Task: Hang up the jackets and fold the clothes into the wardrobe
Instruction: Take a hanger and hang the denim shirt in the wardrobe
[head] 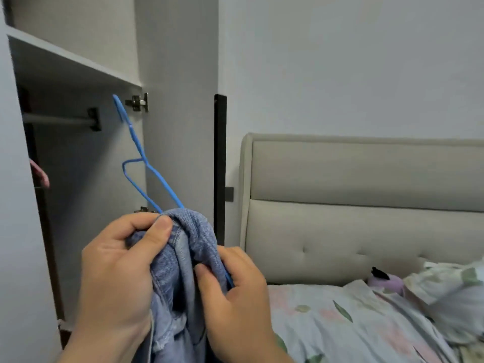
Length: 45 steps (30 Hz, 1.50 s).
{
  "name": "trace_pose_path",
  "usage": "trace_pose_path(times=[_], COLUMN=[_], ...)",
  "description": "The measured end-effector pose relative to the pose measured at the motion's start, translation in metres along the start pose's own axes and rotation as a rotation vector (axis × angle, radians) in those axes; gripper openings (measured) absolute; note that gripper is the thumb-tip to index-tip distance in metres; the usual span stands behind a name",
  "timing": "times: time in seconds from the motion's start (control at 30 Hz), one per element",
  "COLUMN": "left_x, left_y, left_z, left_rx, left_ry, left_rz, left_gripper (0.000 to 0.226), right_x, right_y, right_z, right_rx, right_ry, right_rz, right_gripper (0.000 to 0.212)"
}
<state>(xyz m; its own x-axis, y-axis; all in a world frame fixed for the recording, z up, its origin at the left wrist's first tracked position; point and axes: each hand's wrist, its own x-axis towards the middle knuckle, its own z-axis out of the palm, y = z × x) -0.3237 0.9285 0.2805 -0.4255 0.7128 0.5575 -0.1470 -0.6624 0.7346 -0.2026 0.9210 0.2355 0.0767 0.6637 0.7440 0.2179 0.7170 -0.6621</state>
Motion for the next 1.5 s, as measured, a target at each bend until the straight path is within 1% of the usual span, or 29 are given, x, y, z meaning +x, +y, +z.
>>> trace_pose_path(times=[0.03,0.1,0.2,0.27,0.3,0.37,0.4,0.47,0.5,0.57,0.67,0.8,0.9,1.0,1.07,1.2,1.27,1.4,1.43,1.47,1.5], left_x=[-0.007,-0.023,-0.047,-0.061,-0.066,-0.074,-0.076,-0.079,-0.079,-0.079,-0.080,-0.082,-0.079,-0.081,-0.086,-0.098,-0.103,-0.104,-0.105,-0.107,-0.111], left_y=[0.015,0.046,0.094,0.119,0.130,0.147,0.151,0.149,0.141,0.112,0.043,-0.066,-0.135,-0.194,-0.228,-0.289,-0.315,-0.354,-0.363,-0.374,-0.384], left_z=[0.015,0.046,0.096,0.126,0.141,0.170,0.181,0.201,0.209,0.218,0.217,0.194,0.178,0.177,0.183,0.188,0.186,0.179,0.176,0.172,0.167], left_rx=[-0.023,-0.078,-0.161,-0.225,-0.261,-0.319,-0.332,-0.306,-0.278,-0.210,-0.057,0.174,0.457,0.607,0.632,0.628,0.601,0.629,0.659,0.686,0.714], left_ry=[-0.023,-0.091,-0.238,-0.320,-0.360,-0.433,-0.472,-0.570,-0.610,-0.619,-0.550,-0.463,-0.449,-0.484,-0.496,-0.489,-0.480,-0.444,-0.421,-0.406,-0.399], left_rz=[0.012,0.052,0.100,0.093,0.082,0.032,0.002,-0.046,-0.068,-0.103,-0.121,-0.147,-0.111,-0.077,-0.071,-0.160,-0.221,-0.287,-0.325,-0.377,-0.447], left_gripper=[0.017,0.011,0.009,0.009,0.008,0.015,0.018,0.019,0.019,0.017,0.013,0.011,0.011,0.017,0.023,0.024,0.021,0.012,0.017,0.029,0.041], right_x=[0.000,-0.001,0.002,0.006,0.010,0.018,0.022,0.028,0.029,0.024,-0.001,-0.059,-0.092,-0.107,-0.110,-0.118,-0.121,-0.127,-0.127,-0.126,-0.123], right_y=[-0.013,-0.039,-0.079,-0.103,-0.115,-0.135,-0.142,-0.148,-0.144,-0.119,-0.052,0.049,0.107,0.153,0.181,0.236,0.257,0.293,0.299,0.302,0.304], right_z=[-0.016,-0.048,-0.104,-0.137,-0.155,-0.195,-0.214,-0.255,-0.275,-0.315,-0.369,-0.417,-0.438,-0.442,-0.440,-0.435,-0.433,-0.426,-0.425,-0.424,-0.426], right_rx=[-0.021,-0.046,-0.044,-0.048,-0.058,-0.111,-0.159,-0.265,-0.314,-0.426,-0.547,-0.600,-0.587,-0.503,-0.443,-0.347,-0.296,-0.162,-0.127,-0.083,-0.036], right_ry=[0.041,0.119,0.246,0.344,0.381,0.433,0.443,0.444,0.435,0.404,0.350,0.317,0.304,0.325,0.332,0.369,0.413,0.524,0.545,0.567,0.592], right_rz=[-0.024,-0.065,-0.120,-0.172,-0.195,-0.222,-0.224,-0.191,-0.147,-0.039,0.189,0.465,0.554,0.622,0.666,0.757,0.797,0.864,0.877,0.891,0.901], right_gripper=[0.024,0.021,0.017,0.013,0.011,0.011,0.015,0.022,0.021,0.017,0.014,0.016,0.018,0.025,0.028,0.031,0.025,0.013,0.009,0.007,0.010])
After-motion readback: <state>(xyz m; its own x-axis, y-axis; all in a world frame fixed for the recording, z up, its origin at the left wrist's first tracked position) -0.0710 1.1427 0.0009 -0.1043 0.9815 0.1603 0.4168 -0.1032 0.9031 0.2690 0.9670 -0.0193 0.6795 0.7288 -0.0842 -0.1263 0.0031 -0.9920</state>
